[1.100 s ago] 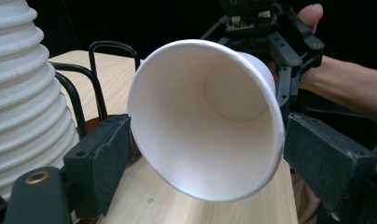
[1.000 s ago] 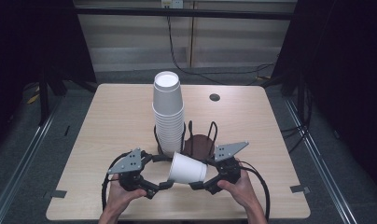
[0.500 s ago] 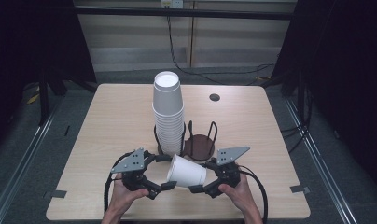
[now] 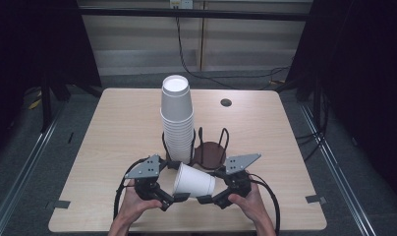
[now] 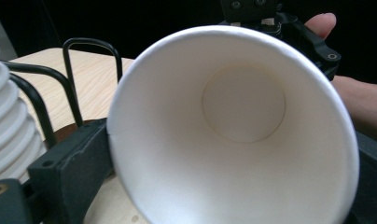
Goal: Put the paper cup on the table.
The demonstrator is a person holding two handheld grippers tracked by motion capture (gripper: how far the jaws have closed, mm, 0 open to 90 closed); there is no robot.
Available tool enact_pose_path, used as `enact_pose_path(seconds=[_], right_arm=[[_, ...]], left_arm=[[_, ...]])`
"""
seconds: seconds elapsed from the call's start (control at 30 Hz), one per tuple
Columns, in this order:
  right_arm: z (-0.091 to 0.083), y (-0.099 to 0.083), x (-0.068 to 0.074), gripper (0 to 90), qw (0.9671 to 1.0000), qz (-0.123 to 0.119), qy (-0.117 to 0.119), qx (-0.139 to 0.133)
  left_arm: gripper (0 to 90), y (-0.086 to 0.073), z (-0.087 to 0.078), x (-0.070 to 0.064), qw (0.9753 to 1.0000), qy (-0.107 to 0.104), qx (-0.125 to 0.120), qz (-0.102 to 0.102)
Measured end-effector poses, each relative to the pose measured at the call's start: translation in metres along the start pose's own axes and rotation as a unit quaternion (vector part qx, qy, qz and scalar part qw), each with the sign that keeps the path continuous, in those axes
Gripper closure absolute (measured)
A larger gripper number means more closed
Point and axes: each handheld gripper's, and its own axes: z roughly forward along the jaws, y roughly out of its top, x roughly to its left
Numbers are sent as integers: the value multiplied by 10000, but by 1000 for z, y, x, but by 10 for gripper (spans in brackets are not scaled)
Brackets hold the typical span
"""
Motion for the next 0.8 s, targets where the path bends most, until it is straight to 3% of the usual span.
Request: enact_pose_path(seconds=[0.4, 0.5, 0.7, 0.8], right_arm=[[1, 1, 0, 238, 10000, -48, -28, 40], [1, 1, 0, 238, 10000, -62, -10, 37], [3, -3, -1, 239, 10000, -63, -21, 44], [3, -5, -1, 234, 10000, -71, -10, 24]], left_arm=[[14, 1, 7, 3, 9999, -139, -29, -38], [18, 1, 7, 3, 9997, -189, -133, -115], [42, 2, 6, 5, 9995, -256, -4, -169], [68, 2, 4, 5, 9990, -374, -83, -210]])
